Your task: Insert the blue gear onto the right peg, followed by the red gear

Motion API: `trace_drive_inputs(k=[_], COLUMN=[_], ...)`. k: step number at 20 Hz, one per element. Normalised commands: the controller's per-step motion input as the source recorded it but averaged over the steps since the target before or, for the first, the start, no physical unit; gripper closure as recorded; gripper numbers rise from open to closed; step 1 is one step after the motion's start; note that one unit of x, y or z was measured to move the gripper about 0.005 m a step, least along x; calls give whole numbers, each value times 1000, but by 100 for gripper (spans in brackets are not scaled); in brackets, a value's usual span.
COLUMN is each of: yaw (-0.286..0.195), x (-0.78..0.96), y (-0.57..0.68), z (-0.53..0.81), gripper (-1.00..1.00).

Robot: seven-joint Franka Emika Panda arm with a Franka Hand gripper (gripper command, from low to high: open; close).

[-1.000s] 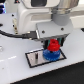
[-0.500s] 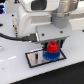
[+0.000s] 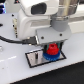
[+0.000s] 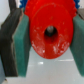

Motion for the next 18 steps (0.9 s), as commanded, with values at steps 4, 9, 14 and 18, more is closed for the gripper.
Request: trace_drive_inputs(k=[4, 9, 14, 18], yaw=[0, 0, 0, 0], x=[159, 21, 9, 7], y=[26, 50, 61, 55], z=[-82, 273, 501, 519], gripper=[-100, -100, -100, -100])
